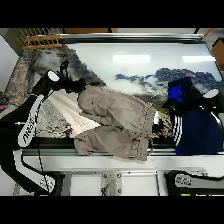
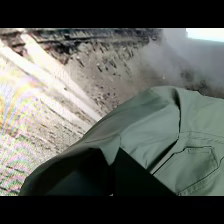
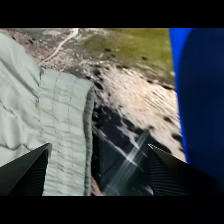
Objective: Fold the clothes and pants, and hang the long-sleeved shirts on hangers.
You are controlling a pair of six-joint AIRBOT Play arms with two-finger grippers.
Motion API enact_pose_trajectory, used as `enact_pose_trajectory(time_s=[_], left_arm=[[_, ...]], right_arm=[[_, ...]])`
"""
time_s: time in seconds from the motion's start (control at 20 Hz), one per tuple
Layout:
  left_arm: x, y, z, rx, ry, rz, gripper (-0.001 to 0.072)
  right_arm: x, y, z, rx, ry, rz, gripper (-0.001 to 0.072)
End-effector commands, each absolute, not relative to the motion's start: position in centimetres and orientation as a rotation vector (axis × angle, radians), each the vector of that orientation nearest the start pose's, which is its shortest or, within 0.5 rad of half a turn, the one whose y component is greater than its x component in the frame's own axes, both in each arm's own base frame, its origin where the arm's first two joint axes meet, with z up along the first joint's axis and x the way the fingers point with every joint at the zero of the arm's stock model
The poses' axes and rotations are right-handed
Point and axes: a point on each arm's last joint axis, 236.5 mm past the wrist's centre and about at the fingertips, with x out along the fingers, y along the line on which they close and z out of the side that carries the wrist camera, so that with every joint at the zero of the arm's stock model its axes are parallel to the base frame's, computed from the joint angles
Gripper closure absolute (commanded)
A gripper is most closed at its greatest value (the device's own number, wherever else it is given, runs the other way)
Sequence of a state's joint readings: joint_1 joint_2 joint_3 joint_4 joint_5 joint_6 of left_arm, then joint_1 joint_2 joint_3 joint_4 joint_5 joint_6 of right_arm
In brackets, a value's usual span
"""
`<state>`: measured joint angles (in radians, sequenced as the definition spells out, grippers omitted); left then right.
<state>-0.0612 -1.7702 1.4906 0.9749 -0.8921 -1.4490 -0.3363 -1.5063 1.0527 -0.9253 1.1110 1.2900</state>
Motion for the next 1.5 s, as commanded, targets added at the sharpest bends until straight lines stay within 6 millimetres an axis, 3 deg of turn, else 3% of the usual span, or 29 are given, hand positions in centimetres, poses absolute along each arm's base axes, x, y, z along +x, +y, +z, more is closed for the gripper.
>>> enact_pose_trajectory(time_s=[0.0, 0.2, 0.25, 0.3, 0.35, 0.4, 0.5, 0.55, 0.65, 0.75, 0.85, 0.9, 1.0, 1.05, 1.2, 1.35, 1.45], left_arm=[[52.3, -13.5, -4.0, -0.456, 1.129, -0.316, 0.0704], [52.3, -13.5, -3.9, -0.458, 1.127, -0.315, 0.0703], [52.3, -13.6, -3.9, -0.460, 1.128, -0.316, 0.0703], [52.2, -13.6, -3.8, -0.460, 1.128, -0.317, 0.0703], [52.3, -13.5, -3.2, -0.457, 1.116, -0.319, 0.0704], [52.7, -13.4, -1.9, -0.453, 1.080, -0.319, 0.0705], [53.9, -12.2, 4.3, -0.447, 0.919, -0.308, 0.0705], [54.2, -11.6, 8.5, -0.442, 0.818, -0.306, 0.0704], [53.0, -10.4, 19.2, -0.417, 0.606, -0.326, 0.0704], [49.4, -10.0, 30.2, -0.376, 0.403, -0.366, 0.0704], [44.1, -9.9, 39.9, -0.335, 0.202, -0.401, 0.0704], [40.9, -10.0, 44.1, -0.315, 0.107, -0.418, 0.0703], [34.3, -10.5, 50.2, -0.283, -0.045, -0.457, 0.0704], [31.3, -10.6, 52.3, -0.272, -0.104, -0.473, 0.0704], [24.5, -11.1, 55.6, -0.250, -0.216, -0.514, 0.0703], [20.1, -11.3, 57.5, -0.245, -0.296, -0.550, 0.0704], [18.8, -11.0, 58.5, -0.248, -0.340, -0.549, 0.0704]], right_arm=[[39.8, 3.8, -10.5, 0.790, 1.360, 0.276, 0.0065], [40.9, 6.4, -11.8, 0.747, 1.346, 0.290, 0.0065], [41.2, 6.9, -11.7, 0.724, 1.338, 0.303, 0.0112], [41.4, 7.3, -11.4, 0.699, 1.331, 0.326, 0.0334], [41.8, 7.6, -10.9, 0.682, 1.317, 0.346, 0.0602], [42.4, 7.7, -9.9, 0.670, 1.291, 0.364, 0.0680], [44.8, 7.4, -4.9, 0.598, 1.176, 0.416, 0.0681], [46.0, 7.3, -1.2, 0.545, 1.097, 0.452, 0.0681], [47.5, 7.6, 8.5, 0.442, 0.912, 0.514, 0.0681], [46.6, 8.2, 18.7, 0.330, 0.724, 0.567, 0.0681], [43.9, 8.8, 27.5, 0.238, 0.539, 0.583, 0.0681], [42.1, 9.1, 31.1, 0.203, 0.459, 0.582, 0.0681], [38.1, 9.7, 35.9, 0.146, 0.340, 0.581, 0.0681], [36.4, 10.0, 37.6, 0.125, 0.297, 0.582, 0.0681], [31.8, 10.9, 41.3, 0.107, 0.201, 0.580, 0.0681], [29.1, 11.4, 43.1, 0.127, 0.158, 0.579, 0.0680], [28.4, 11.6, 43.1, 0.180, 0.181, 0.583, 0.0681]])
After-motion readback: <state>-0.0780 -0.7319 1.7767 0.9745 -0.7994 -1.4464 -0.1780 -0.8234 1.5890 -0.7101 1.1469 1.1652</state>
